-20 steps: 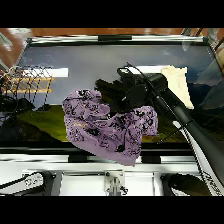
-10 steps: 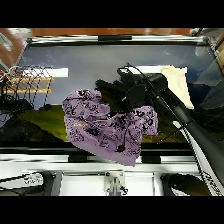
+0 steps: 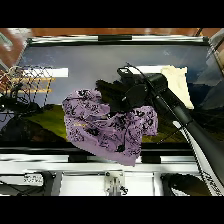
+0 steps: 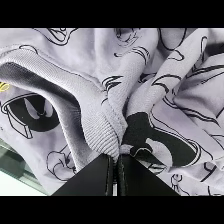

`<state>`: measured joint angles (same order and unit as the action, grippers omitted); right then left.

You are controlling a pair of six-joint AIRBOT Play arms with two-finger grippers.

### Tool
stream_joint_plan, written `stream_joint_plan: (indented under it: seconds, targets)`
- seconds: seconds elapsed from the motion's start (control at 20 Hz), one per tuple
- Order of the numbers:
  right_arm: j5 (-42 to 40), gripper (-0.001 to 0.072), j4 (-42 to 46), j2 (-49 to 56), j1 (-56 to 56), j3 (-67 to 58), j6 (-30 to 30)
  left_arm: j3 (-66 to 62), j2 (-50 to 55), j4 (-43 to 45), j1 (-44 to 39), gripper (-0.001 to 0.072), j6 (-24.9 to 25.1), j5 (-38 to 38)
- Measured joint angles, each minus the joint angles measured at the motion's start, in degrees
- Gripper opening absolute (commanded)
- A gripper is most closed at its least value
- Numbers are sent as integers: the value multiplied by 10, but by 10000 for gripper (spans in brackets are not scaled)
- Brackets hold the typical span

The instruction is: Fold the shirts.

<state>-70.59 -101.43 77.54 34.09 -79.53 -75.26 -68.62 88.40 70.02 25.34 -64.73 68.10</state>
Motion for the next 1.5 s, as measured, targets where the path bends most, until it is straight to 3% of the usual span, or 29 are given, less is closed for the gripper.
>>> stream_joint_plan:
  seconds: [0.5,0.6,0.7,0.75,0.9,0.95,1.5]
  targets:
    - [1,67,0,0,0,0,-1,0,14,26,-6,453,-4,16]
    - [1,67,0,0,0,0,-2,0,14,32,-6,379,-4,17]
    - [2,67,0,0,0,0,-3,0,14,35,-7,358,-4,18]
    - [3,67,0,0,0,0,-3,0,14,36,-7,253,-5,18]
    - [5,67,0,0,0,0,-4,0,14,38,-7,76,-5,19]
    - [6,67,0,0,0,0,-4,0,14,38,-7,54,-5,19]
    - [11,67,7,0,0,0,-13,-19,-33,35,-8,50,-22,21]
